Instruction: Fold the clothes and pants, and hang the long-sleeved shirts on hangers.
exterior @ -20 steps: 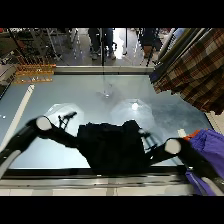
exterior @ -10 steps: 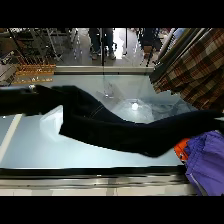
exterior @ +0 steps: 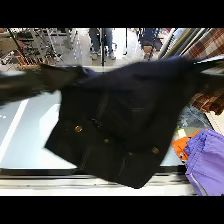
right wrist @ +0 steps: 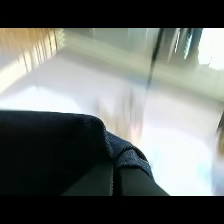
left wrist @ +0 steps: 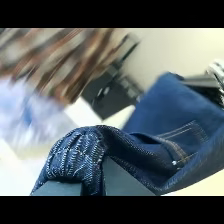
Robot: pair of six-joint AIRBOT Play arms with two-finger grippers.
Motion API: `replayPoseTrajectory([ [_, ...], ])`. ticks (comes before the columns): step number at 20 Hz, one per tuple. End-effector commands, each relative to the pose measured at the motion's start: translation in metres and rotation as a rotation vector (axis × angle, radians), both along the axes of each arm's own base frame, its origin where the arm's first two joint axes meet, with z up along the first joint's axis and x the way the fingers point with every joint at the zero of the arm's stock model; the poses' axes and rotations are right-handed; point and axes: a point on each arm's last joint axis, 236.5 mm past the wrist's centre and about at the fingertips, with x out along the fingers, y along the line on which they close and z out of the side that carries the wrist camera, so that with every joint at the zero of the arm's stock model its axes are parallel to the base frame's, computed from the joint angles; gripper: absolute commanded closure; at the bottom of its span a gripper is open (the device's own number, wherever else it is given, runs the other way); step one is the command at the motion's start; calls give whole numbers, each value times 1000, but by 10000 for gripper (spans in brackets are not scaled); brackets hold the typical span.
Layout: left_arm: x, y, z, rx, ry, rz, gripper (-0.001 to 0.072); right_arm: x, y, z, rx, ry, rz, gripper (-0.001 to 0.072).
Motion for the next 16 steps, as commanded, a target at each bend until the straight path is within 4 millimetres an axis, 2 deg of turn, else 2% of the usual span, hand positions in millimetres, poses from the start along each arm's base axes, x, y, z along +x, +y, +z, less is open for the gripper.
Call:
replayPoseTrajectory([
  [1, 99, 4, -149, 24, 329, 130, 682, 127, 8, -190, -89, 393, -32, 682],
  [2, 140, 21, -193, 22, 392, 238, 670, 165, 4, -240, -65, 437, -81, 681],
  [3, 179, 45, -230, 7, 431, 365, 580, 203, -5, -287, -7, 457, -162, 679],
  [4, 216, 79, -264, -13, 461, 505, 330, 230, -19, -320, 71, 485, -252, 557],
  [5, 238, 106, -291, -29, 501, 574, 142, 245, -33, -345, 177, 544, -333, 291],
  [6, 246, 126, -309, -29, 540, 579, 127, 249, -41, -357, 265, 597, -355, 125],
  [8, 236, 148, -326, -19, 614, 477, 128, 234, -61, -364, 325, 689, -316, 130],
  [10, 209, 169, -337, 40, 662, 384, 130, 195, -78, -376, 289, 841, -260, 135],
  [11, 192, 178, -345, 87, 707, 343, 137, 167, -76, -384, 274, 940, -203, 147],
  [12, 175, 185, -356, 131, 769, 318, 178, 141, -66, -391, 274, 1026, -146, 167],
  [13, 159, 189, -366, 183, 822, 289, 230, 119, -46, -396, 306, 1087, -78, 226],
  [14, 145, 193, -377, 245, 860, 266, 246, 104, -22, -400, 352, 1120, -24, 231],
  [16, 132, 183, -383, 273, 896, 220, 246, 89, 23, -419, 387, 1137, 19, 231],
])
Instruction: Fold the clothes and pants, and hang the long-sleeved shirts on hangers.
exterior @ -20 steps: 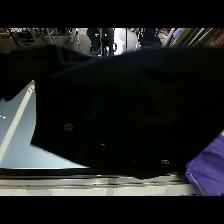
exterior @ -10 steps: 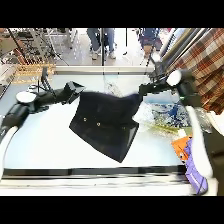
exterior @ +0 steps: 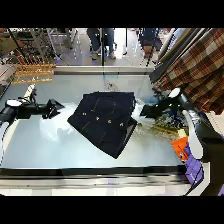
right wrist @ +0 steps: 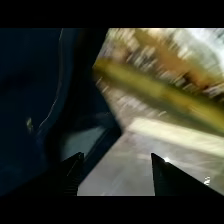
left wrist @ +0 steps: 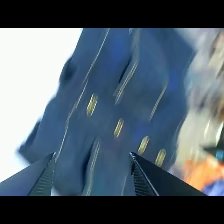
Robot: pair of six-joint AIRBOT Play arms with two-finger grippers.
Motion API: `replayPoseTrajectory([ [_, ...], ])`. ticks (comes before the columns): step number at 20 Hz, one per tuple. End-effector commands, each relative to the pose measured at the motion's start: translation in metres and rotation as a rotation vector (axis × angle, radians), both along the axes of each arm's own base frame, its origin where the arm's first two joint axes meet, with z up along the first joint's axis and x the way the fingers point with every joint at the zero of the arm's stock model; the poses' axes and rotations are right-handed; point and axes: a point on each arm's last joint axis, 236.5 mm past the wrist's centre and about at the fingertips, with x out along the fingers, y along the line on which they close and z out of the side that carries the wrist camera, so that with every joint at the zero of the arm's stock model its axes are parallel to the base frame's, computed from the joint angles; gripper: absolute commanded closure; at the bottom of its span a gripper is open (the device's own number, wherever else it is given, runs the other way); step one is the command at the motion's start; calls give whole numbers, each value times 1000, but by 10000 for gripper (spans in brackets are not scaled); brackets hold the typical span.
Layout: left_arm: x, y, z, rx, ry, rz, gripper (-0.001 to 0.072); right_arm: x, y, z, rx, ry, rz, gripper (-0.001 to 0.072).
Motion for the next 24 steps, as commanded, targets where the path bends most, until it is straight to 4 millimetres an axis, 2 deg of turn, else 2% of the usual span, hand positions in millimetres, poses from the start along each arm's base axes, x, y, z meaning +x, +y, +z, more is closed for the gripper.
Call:
replayPoseTrajectory([
  [1, -38, -2, -22, 43, 134, -114, 245, -41, 66, -28, 114, 73, 77, 230],
  [2, -39, -8, -22, 44, 133, -127, 246, -43, 81, -39, 100, 64, 86, 188],
  [4, -41, -16, -22, 46, 133, -146, 245, -34, 95, -50, 39, 4, 85, 192],
  [6, -41, -17, -22, 45, 136, -146, 244, -13, 87, -46, 22, -28, -16, 192],
  [8, -41, -17, -22, 45, 135, -144, 244, -5, 83, -38, 64, -23, -70, 192],
  [10, -38, -16, -22, 49, 129, -137, 244, -2, 86, -38, 75, -28, -81, 218],
  [11, -38, -18, -22, 50, 126, -139, 244, 1, 91, -38, 71, -48, -78, 252],
  [13, -38, -20, -22, 51, 125, -142, 244, 12, 106, -36, 67, -132, -57, 379],
  [14, -38, -22, -22, 52, 125, -145, 244, 20, 111, -34, 61, -171, -66, 509],
  [15, -38, -22, -22, 52, 125, -145, 244, 26, 114, -32, 58, -199, -75, 675],
  [16, -38, -22, -22, 52, 125, -145, 244, 33, 112, -28, 48, -227, -80, 680],
  [18, -38, -22, -22, 51, 125, -146, 244, 67, 86, -6, -9, -332, -135, 681],
  [21, -38, -25, -22, 53, 123, -150, 243, 140, 24, 60, -25, -547, -393, 681],
  [22, -37, -28, -22, 55, 120, -154, 242, 157, 4, 77, -26, -611, -464, 681],
  [23, -36, -32, -23, 60, 113, -156, 241, 165, -13, 85, -32, -652, -505, 678],
  [24, -33, -36, -23, 64, 108, -150, 238, 169, -30, 87, -40, -661, -535, 576],
])
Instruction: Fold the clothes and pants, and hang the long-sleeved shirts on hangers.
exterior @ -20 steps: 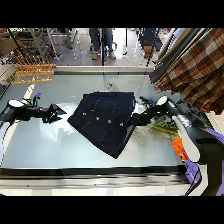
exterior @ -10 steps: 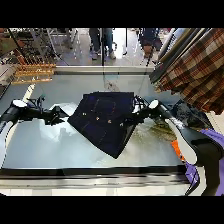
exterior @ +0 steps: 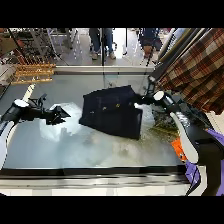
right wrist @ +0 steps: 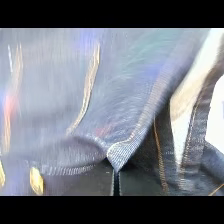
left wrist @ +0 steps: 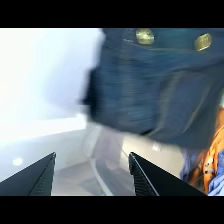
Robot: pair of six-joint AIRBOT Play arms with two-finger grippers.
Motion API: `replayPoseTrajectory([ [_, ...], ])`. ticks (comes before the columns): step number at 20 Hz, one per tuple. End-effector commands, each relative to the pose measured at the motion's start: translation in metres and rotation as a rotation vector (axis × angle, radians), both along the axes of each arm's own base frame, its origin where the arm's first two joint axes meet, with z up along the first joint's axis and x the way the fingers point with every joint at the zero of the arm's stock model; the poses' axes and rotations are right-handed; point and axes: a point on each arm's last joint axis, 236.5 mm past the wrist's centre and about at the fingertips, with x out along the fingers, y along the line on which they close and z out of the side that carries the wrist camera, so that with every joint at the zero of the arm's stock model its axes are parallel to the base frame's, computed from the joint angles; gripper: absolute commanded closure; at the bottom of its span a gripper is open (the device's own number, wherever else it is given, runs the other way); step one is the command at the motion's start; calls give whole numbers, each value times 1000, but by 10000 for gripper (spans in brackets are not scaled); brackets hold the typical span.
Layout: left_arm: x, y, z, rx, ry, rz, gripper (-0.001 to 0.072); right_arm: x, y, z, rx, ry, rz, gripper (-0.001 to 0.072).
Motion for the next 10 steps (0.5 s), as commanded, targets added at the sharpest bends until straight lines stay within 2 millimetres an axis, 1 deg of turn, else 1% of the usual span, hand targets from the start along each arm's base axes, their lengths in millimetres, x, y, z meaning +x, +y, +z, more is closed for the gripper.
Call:
replayPoseTrajectory([
  [1, 8, -10, -2, 9, -9, 23, 213, 31, -66, 32, 5, -111, -170, 342],
  [2, 9, -14, -4, 11, -10, 27, 211, 20, -76, 22, 9, -41, -153, 174],
  [3, 10, -19, -7, 14, -10, 24, 211, 1, -85, 6, 1, 50, -110, 117],
  [4, 9, -24, -10, 13, -4, 14, 179, -24, -91, -10, -21, 147, -28, 118],
  [5, 8, -29, -14, 14, 1, 1, 111, -50, -92, -22, -33, 225, 77, 123],
  [6, 7, -35, -19, 19, -7, -27, 82, -80, -88, -34, -19, 307, 190, 128],
  [7, 6, -42, -24, 28, -26, -64, 82, -103, -85, -42, 4, 371, 262, 129],
  [8, 8, -49, -29, 41, -49, -85, 55, -128, -80, -53, 35, 445, 319, 130],
  [9, 13, -53, -33, 57, -77, -91, 50, -143, -74, -61, 60, 487, 357, 130],
  [10, 20, -55, -37, 70, -97, -78, 50, -153, -67, -68, 80, 512, 380, 142],
])
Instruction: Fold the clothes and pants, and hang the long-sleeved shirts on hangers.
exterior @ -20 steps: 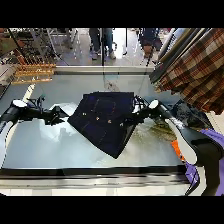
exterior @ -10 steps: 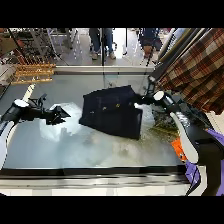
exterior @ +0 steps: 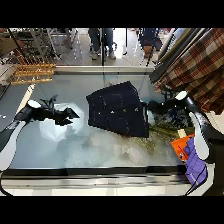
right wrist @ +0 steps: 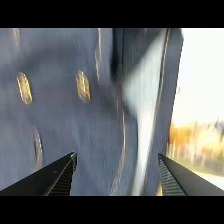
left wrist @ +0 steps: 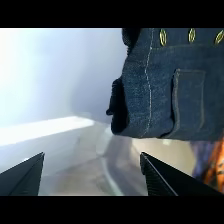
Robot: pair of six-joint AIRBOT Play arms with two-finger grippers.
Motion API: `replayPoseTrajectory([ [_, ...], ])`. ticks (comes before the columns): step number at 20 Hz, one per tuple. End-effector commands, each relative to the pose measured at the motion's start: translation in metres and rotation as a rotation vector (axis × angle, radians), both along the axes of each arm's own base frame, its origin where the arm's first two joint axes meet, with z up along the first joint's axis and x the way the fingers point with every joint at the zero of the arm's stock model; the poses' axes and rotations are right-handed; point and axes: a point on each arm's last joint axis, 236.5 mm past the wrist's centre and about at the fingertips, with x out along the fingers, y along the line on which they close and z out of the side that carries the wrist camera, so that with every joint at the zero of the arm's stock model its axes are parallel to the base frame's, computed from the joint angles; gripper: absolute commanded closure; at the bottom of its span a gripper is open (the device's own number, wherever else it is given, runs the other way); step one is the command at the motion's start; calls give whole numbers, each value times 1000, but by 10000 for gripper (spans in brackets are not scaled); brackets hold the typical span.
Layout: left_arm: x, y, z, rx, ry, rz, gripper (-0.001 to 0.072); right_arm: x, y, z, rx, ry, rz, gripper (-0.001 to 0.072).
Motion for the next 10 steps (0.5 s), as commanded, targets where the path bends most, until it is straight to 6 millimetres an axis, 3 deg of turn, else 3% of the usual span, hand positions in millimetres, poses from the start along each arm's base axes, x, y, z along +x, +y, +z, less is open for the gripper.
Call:
replayPoseTrajectory([
  [1, 16, -14, -14, 38, -76, -5, 49, -62, 24, -15, 119, 150, 197, 148],
  [5, 13, -37, -18, 42, -144, -108, 48, -57, 43, -14, 128, 122, 219, 148],
  [8, 13, -71, -12, -28, -199, -167, 48, -59, 44, -15, 130, 148, 198, 148],
  [10, 10, -86, -19, -35, -195, -197, 48, -60, 45, -15, 133, 155, 191, 148],
])
